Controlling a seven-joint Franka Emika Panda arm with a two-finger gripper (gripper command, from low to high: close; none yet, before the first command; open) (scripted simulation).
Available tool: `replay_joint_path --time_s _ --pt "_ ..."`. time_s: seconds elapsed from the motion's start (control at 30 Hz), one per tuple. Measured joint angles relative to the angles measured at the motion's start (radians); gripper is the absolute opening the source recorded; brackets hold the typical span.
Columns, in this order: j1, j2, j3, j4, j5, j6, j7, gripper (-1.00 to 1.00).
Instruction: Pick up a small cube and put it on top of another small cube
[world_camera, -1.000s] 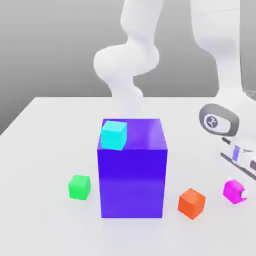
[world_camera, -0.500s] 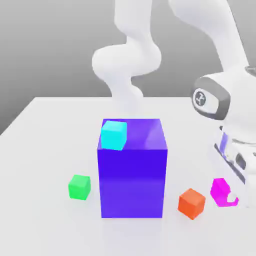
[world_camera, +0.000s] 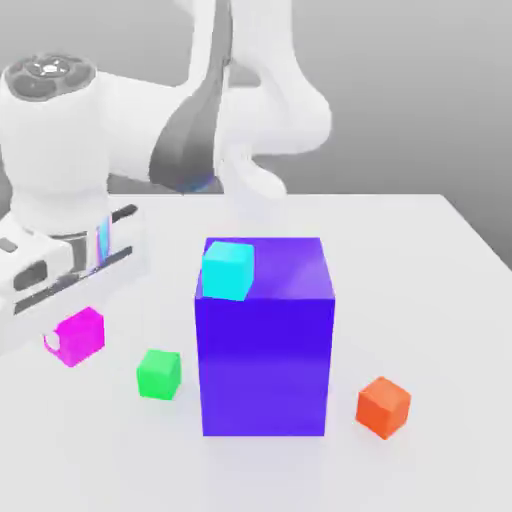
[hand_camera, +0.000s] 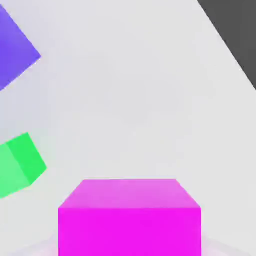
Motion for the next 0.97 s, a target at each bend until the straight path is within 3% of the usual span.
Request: replay_joint_path --time_s 0.37,0.8,0.97 --pt "-0.017 -0.226 -0.080 -0.397 -0.022 0.269 -0.185 -1.00" --pt "0.229 -0.007 -0.214 -0.403 0.350 0.469 -0.444 -1.00" --pt "0.241 0.083 -0.216 -0.408 0.401 0.573 -0.479 -1.00"
